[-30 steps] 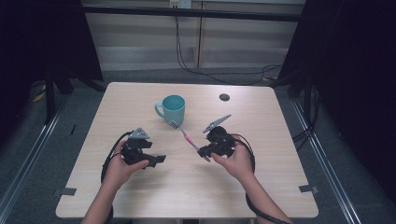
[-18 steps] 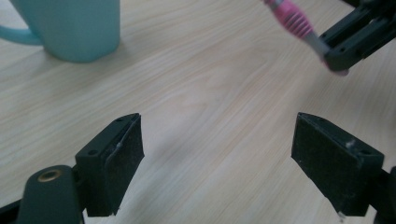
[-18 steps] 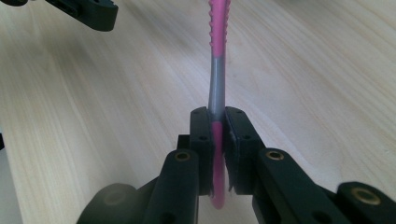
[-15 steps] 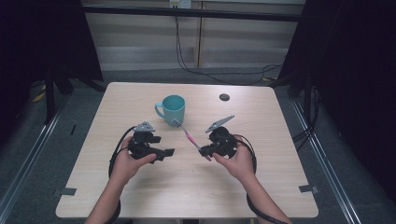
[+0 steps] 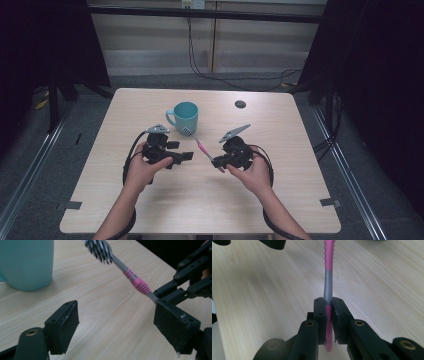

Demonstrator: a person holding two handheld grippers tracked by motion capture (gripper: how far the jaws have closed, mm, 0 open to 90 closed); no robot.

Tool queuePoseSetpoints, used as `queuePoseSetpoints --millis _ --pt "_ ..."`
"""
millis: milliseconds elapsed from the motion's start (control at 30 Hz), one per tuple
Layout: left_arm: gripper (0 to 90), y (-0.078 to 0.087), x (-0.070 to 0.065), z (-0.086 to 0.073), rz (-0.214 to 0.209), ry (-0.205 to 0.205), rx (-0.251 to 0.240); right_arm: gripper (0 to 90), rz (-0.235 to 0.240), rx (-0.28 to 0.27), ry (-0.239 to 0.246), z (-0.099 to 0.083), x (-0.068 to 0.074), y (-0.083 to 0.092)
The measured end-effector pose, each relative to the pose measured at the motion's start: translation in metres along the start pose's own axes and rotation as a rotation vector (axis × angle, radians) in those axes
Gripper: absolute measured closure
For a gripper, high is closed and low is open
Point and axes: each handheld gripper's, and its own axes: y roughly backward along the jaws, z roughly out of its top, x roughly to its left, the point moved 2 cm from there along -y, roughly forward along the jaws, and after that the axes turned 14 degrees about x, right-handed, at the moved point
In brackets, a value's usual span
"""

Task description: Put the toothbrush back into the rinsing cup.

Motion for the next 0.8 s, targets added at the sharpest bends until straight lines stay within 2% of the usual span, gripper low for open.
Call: queuePoseSetpoints --millis 200,267,333,400,533,667,733,800 --pt "23.6 -0.0035 -0.0033 0.0031 -0.023 0.010 -0.023 82.7 0.011 -0.010 -0.002 0.0002 0.0007 -0.0010" --pt "27.1 -0.0048 -0.0040 0.0032 -0.033 0.013 -0.034 82.7 0.011 -0.009 -0.010 -0.0002 0.0012 -0.0014" --pt "30.8 -0.0062 -0.0041 0.0025 -0.051 0.022 -0.024 82.7 0.011 -0.014 -0.003 -0.0001 0.0006 -0.0016" --pt "36.0 -0.0077 -0.0043 0.0024 -0.052 0.008 -0.024 82.8 0.017 -0.009 -0.006 0.0000 0.0004 -0.0015" --pt "38.8 -0.0078 -0.0050 0.0041 -0.070 0.018 -0.047 82.7 0.013 -0.009 -0.010 0.0006 0.0001 -0.0006" --pt "40.2 -0.0070 -0.0072 0.0070 -0.074 0.024 -0.049 82.7 0.015 -0.007 -0.015 0.0013 0.0007 0.0007" --pt "42.5 -0.0070 -0.0083 0.0085 -0.095 0.031 -0.059 82.7 0.012 -0.012 -0.011 0.0016 0.0005 0.0006" --pt "44.2 -0.0075 -0.0087 0.0095 -0.097 0.034 -0.057 82.7 0.012 -0.014 -0.010 0.0018 0.0005 0.0007"
